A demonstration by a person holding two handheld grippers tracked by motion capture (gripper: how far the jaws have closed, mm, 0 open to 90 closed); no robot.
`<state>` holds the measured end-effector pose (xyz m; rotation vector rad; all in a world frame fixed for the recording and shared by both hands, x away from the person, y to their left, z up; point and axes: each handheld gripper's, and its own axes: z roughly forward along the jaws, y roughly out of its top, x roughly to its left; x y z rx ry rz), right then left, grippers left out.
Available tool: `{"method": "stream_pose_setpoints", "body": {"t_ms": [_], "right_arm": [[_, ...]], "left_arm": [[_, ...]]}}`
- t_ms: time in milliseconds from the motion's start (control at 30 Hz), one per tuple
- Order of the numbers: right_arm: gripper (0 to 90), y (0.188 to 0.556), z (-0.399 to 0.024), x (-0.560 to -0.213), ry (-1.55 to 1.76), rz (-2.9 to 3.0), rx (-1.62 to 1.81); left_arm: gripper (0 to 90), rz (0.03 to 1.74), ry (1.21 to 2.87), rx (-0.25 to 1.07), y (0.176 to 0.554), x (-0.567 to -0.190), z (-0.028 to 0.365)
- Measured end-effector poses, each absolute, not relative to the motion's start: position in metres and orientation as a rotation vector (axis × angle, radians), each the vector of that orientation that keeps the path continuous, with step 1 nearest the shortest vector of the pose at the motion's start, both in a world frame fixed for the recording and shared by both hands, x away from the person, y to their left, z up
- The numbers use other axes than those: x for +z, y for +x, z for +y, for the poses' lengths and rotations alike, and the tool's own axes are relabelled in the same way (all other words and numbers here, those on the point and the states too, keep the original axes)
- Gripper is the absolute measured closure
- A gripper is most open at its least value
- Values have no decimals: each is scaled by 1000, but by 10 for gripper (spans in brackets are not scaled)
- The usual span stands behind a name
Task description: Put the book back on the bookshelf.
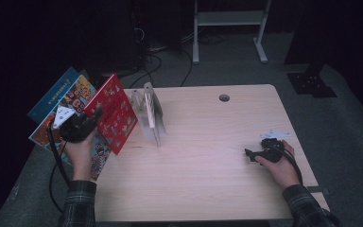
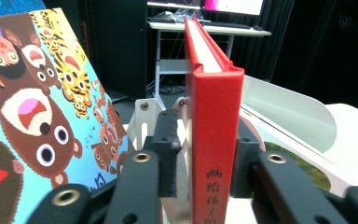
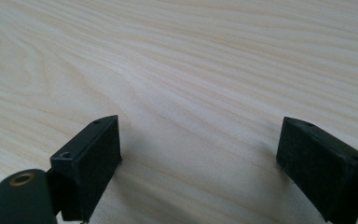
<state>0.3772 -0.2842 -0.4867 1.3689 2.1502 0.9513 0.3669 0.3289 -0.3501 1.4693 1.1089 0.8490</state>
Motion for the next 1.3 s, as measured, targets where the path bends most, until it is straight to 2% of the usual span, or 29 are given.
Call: {"method": "stream_pose_setpoints", "body": {"t_ms": [233,533,1300], "right_arm": [[125,377,-284,-487,1368,2150,951],[125,377,-284,-487,1369,2150,951],[125,377,-284,-487,1371,2150,950]], "left_arm": [[468,1088,1522,846,357,-349,329],[333,1118,1581,812,346,-352,331],[318,1138,1720,726,315,-362,325]]}}
